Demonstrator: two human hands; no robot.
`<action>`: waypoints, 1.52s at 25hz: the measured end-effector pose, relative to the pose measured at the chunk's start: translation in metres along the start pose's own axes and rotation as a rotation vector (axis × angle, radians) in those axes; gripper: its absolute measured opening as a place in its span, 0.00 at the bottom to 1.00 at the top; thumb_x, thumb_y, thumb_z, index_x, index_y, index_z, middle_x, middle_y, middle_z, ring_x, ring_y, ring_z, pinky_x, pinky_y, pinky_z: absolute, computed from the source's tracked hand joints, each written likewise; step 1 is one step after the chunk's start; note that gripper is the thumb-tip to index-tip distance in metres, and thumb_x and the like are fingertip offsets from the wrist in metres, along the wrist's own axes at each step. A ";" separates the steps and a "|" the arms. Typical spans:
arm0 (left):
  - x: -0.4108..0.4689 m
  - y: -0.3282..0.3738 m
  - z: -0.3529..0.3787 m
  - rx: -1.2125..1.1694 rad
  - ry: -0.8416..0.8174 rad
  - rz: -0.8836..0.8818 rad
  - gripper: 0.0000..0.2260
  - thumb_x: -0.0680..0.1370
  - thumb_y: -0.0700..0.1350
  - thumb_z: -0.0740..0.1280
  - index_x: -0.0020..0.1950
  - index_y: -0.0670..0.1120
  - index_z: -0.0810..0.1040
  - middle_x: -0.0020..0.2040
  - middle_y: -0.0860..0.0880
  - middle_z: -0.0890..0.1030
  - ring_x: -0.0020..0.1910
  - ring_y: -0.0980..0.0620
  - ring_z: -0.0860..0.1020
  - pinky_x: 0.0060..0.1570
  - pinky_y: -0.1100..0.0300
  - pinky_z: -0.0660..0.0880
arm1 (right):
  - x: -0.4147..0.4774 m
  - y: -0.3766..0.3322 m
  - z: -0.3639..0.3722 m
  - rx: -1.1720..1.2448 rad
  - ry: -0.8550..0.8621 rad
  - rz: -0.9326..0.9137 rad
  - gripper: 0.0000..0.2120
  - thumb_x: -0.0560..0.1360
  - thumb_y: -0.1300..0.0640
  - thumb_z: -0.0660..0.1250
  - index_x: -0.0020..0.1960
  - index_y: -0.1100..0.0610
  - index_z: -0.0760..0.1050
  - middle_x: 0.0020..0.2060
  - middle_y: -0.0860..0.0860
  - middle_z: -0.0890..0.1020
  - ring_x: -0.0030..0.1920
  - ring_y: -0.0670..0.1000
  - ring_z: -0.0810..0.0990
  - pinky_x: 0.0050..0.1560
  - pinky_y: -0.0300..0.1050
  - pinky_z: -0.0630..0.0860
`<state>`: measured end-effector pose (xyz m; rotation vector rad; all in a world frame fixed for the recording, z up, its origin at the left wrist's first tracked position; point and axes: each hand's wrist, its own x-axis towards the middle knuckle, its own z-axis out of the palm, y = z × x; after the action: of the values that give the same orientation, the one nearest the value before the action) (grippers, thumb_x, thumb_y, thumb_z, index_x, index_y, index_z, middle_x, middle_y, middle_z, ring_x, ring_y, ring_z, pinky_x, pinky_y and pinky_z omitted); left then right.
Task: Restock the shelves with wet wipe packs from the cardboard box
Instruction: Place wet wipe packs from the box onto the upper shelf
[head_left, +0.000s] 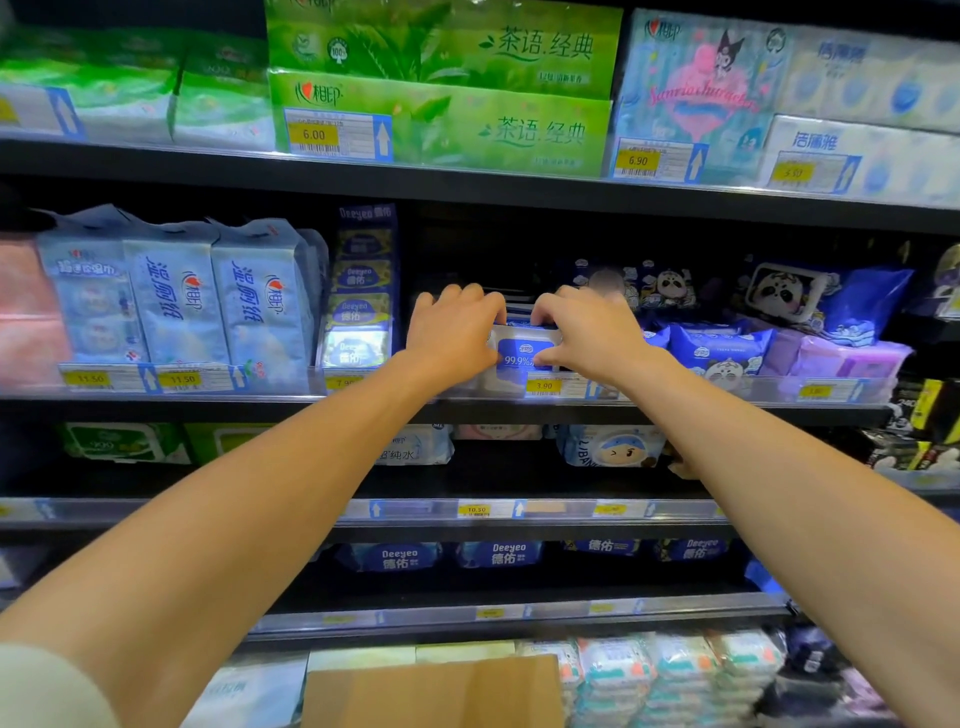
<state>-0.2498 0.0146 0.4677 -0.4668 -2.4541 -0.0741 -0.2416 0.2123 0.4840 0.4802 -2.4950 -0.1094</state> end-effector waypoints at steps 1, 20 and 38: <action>0.001 0.000 0.002 0.008 0.003 -0.010 0.22 0.75 0.56 0.75 0.65 0.54 0.73 0.64 0.49 0.77 0.64 0.46 0.73 0.62 0.44 0.69 | 0.002 -0.001 0.002 -0.013 0.005 -0.001 0.23 0.71 0.43 0.76 0.61 0.48 0.74 0.55 0.49 0.79 0.57 0.54 0.77 0.60 0.56 0.68; -0.035 -0.012 -0.007 -0.029 0.009 0.002 0.29 0.81 0.59 0.65 0.80 0.53 0.64 0.77 0.49 0.68 0.77 0.46 0.66 0.72 0.44 0.65 | -0.028 -0.021 0.009 0.052 0.060 0.022 0.30 0.76 0.40 0.69 0.74 0.50 0.71 0.69 0.50 0.75 0.69 0.55 0.72 0.67 0.58 0.68; -0.317 -0.011 0.044 -0.005 -0.228 -0.013 0.31 0.81 0.61 0.65 0.81 0.53 0.63 0.82 0.49 0.63 0.82 0.45 0.58 0.78 0.42 0.61 | -0.242 -0.148 0.091 0.275 -0.144 -0.020 0.31 0.75 0.38 0.71 0.73 0.50 0.72 0.73 0.51 0.72 0.74 0.55 0.69 0.73 0.58 0.68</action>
<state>-0.0450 -0.0874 0.2433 -0.4843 -2.6807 -0.0347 -0.0625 0.1591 0.2523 0.6297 -2.6607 0.2005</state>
